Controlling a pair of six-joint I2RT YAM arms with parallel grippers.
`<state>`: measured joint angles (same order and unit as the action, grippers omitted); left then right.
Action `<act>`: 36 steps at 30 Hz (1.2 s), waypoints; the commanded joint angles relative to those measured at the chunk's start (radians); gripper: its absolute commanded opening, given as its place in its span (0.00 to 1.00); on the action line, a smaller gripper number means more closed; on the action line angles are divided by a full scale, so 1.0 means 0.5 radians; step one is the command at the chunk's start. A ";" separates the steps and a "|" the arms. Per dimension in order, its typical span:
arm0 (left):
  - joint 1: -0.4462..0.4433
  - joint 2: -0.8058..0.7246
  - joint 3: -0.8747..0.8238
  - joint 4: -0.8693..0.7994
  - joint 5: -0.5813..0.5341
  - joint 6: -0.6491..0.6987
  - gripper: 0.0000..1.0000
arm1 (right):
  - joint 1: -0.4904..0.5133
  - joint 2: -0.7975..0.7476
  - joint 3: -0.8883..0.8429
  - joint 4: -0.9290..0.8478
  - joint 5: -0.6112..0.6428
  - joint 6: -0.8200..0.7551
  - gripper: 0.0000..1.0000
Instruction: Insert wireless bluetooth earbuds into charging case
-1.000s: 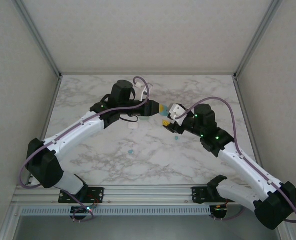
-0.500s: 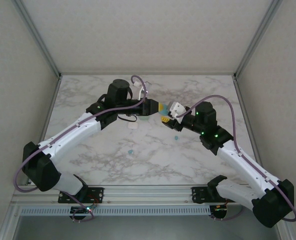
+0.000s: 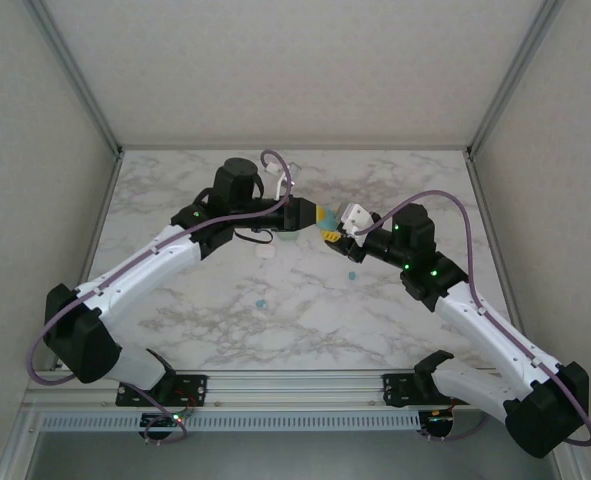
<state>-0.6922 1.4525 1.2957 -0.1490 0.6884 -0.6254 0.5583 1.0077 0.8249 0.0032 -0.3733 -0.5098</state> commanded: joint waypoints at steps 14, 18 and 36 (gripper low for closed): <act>0.021 -0.601 -0.410 0.037 -0.073 1.698 0.68 | -0.137 0.308 0.590 -0.871 -0.905 -0.028 0.34; 0.047 -0.585 -0.366 -0.132 0.065 1.946 0.68 | -0.133 0.386 0.706 -0.984 -1.013 -0.088 0.34; 0.047 -0.247 -0.094 -0.292 0.322 1.928 0.58 | -0.124 0.449 0.780 -1.052 -1.076 -0.229 0.36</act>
<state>-0.6762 1.3121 1.2034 -0.2440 0.7971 0.3141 0.4950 1.2278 1.1820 -0.5240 -0.8738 -0.6086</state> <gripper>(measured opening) 0.592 0.382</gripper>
